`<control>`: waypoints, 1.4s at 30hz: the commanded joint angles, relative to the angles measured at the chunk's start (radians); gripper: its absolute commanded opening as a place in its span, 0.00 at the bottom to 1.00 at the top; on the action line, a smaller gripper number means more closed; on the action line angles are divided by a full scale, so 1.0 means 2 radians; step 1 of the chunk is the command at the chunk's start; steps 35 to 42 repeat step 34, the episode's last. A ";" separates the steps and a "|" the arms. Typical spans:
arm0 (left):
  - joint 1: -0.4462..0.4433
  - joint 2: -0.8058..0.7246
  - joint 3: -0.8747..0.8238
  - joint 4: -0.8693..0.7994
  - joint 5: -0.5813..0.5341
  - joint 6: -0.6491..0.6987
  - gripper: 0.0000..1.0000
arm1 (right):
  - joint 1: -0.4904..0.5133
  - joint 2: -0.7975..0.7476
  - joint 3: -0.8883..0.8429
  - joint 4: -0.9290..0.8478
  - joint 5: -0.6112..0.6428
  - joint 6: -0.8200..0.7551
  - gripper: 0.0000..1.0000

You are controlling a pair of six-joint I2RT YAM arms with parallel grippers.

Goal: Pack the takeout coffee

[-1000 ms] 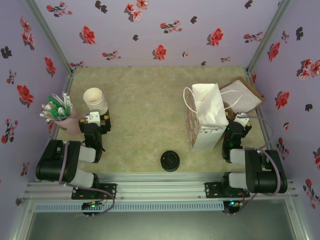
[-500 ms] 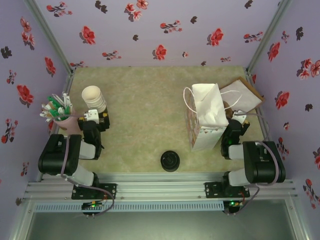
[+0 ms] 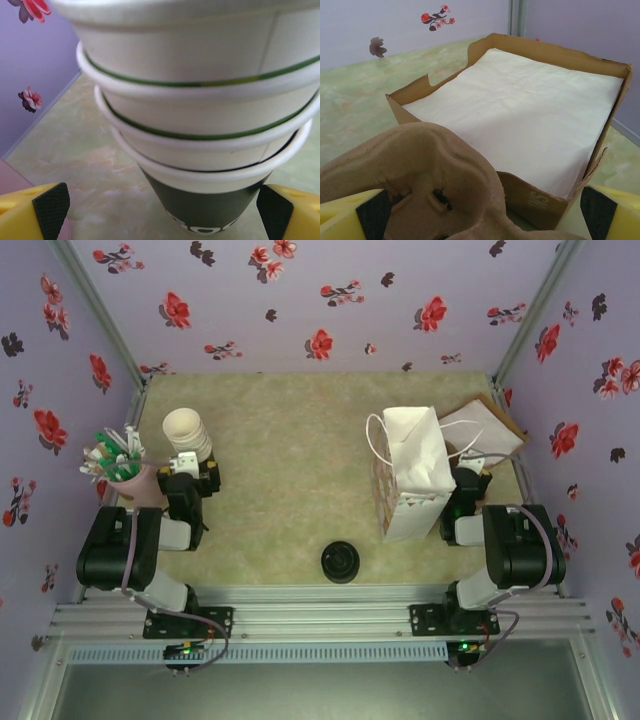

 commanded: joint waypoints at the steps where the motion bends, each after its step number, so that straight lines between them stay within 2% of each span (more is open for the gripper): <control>1: 0.006 0.003 0.017 -0.010 -0.001 -0.004 0.99 | 0.004 -0.001 0.020 -0.044 -0.015 -0.007 0.99; 4: 0.006 0.004 0.027 -0.026 -0.003 -0.005 0.99 | 0.004 0.003 0.038 -0.074 -0.016 -0.007 0.99; 6: 0.008 0.004 0.034 -0.041 -0.004 -0.007 0.99 | 0.004 0.007 0.033 -0.057 -0.017 -0.009 0.99; 42: 0.009 0.004 0.033 -0.040 -0.003 -0.007 0.99 | 0.003 0.006 0.041 -0.074 -0.032 -0.014 0.99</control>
